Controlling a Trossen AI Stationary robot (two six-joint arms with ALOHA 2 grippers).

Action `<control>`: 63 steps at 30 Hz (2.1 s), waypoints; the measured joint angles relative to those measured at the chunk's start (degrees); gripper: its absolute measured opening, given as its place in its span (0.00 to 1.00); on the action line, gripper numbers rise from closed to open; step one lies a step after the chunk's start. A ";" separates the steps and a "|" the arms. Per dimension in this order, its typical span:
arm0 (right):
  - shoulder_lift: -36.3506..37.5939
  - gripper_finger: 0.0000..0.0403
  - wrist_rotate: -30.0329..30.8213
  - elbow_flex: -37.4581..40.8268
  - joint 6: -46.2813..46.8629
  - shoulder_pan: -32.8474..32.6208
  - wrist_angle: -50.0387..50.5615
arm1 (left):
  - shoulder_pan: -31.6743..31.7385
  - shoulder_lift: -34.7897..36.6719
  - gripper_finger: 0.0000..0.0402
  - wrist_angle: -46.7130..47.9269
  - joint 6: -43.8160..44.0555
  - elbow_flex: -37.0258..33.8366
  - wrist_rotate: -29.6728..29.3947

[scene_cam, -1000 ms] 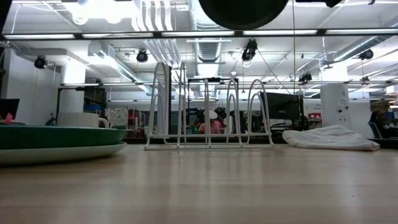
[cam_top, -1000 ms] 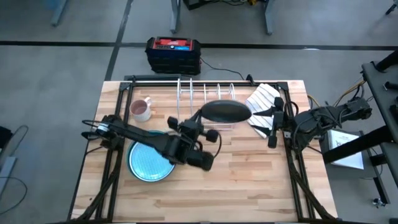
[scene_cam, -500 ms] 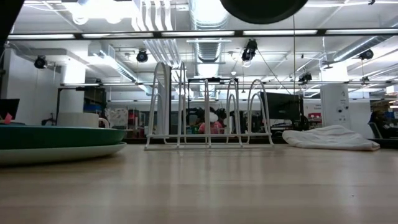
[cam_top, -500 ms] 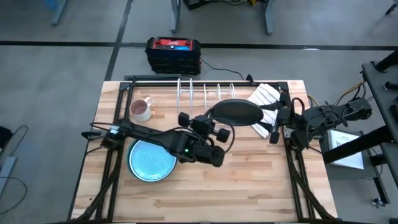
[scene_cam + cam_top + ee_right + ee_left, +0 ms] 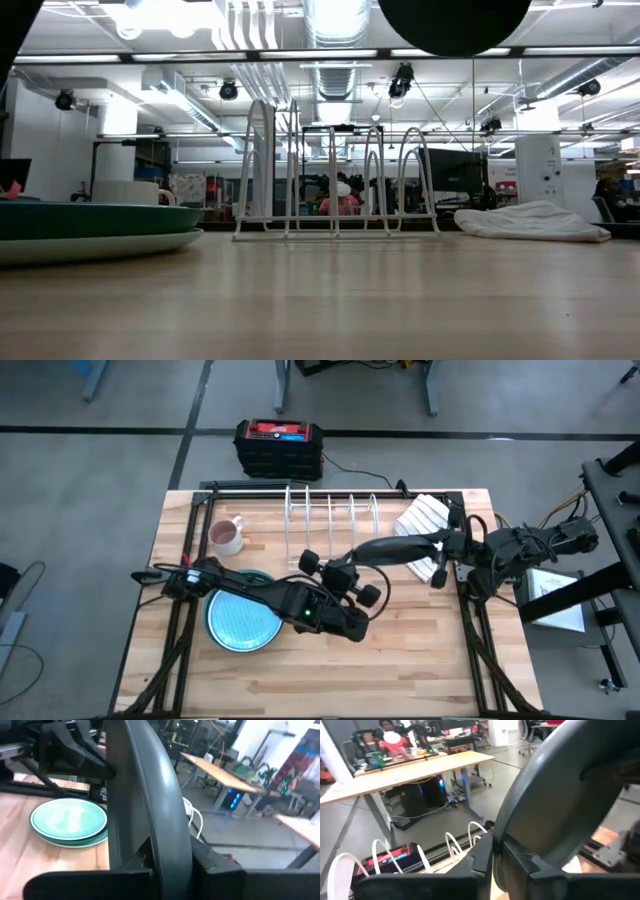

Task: Sort dishes
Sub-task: Put the black plate in the dishwasher rack

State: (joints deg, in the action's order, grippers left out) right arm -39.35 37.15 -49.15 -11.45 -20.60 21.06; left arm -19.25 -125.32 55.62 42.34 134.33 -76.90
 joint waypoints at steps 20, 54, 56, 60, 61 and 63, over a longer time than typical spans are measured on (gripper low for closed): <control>-0.41 0.07 -17.39 -6.54 -16.52 0.30 7.37 | -2.51 0.21 0.42 -6.53 -19.29 0.29 18.02; -2.53 0.51 3.74 -13.48 8.59 4.65 17.81 | -4.05 -0.21 0.05 -6.51 1.17 -0.20 -13.16; -2.69 0.52 3.62 -13.38 11.94 4.62 21.10 | -3.10 -0.32 0.05 -6.07 1.41 -0.21 -12.96; -2.65 0.52 3.56 -13.04 16.96 4.63 25.62 | -0.11 -0.28 0.05 -5.14 3.72 -1.65 -13.24; -2.60 0.52 3.55 -12.84 17.75 4.61 26.73 | 0.72 -0.28 0.05 -5.02 4.07 -2.20 -13.17; -2.62 0.51 3.57 -12.69 19.01 4.65 28.66 | 2.50 -0.35 0.05 -5.03 5.51 -3.43 -13.02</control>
State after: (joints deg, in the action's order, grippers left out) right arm -41.98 40.72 -61.83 7.55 -15.95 49.72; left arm -16.75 -125.67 50.59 47.85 130.89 -89.92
